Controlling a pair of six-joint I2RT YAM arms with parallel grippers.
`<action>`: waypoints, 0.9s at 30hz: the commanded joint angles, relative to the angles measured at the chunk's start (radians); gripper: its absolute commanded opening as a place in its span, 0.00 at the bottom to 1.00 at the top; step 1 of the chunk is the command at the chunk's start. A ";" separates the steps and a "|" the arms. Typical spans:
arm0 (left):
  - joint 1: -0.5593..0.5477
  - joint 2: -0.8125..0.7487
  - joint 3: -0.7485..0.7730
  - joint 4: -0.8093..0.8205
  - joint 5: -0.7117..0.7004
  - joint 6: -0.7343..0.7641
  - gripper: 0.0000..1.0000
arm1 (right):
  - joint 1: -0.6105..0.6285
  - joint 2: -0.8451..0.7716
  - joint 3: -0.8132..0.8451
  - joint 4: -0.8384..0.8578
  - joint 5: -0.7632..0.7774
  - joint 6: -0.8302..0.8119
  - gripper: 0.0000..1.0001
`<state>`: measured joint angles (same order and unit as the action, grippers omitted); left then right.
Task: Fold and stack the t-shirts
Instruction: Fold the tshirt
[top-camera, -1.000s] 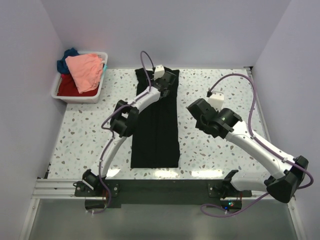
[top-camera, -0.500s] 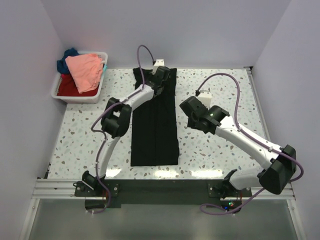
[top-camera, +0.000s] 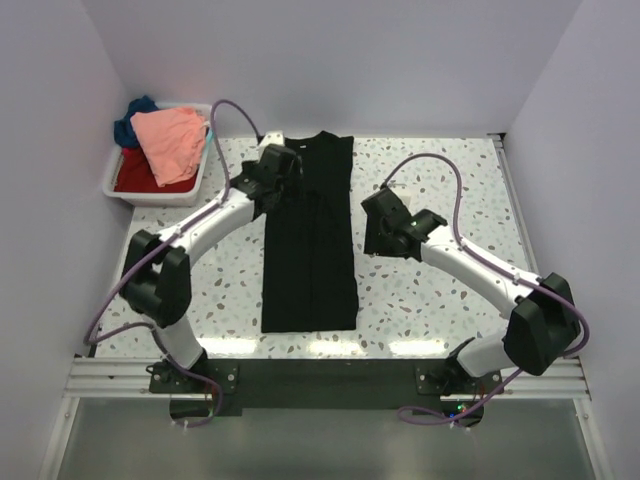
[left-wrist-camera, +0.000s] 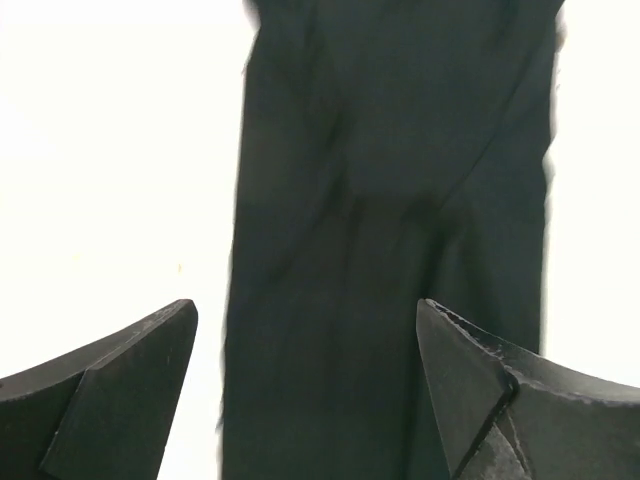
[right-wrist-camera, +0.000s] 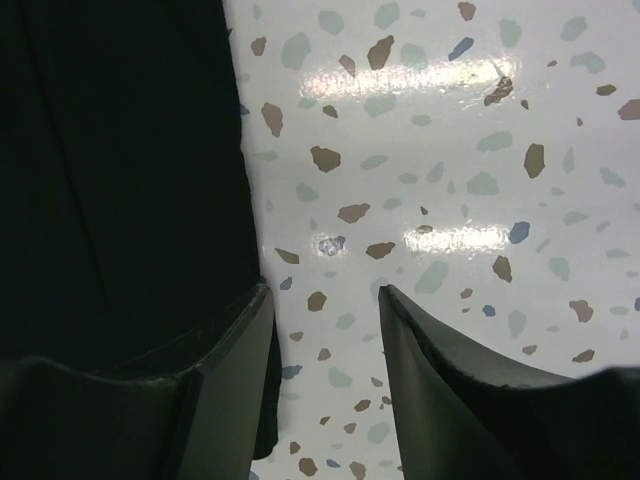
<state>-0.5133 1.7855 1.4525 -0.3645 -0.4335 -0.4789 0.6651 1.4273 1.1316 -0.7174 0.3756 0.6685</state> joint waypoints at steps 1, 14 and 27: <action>0.024 -0.185 -0.202 -0.022 0.097 -0.075 0.89 | -0.007 0.010 -0.026 0.071 -0.092 -0.052 0.53; 0.036 -0.538 -0.639 -0.023 0.490 -0.115 0.83 | -0.018 0.030 -0.182 0.214 -0.427 -0.162 0.52; 0.044 -0.682 -0.828 -0.136 0.670 -0.188 0.79 | -0.016 -0.068 -0.345 0.246 -0.627 -0.159 0.55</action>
<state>-0.4797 1.1549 0.6739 -0.4889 0.1310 -0.6128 0.6487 1.4181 0.8291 -0.5030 -0.1574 0.5114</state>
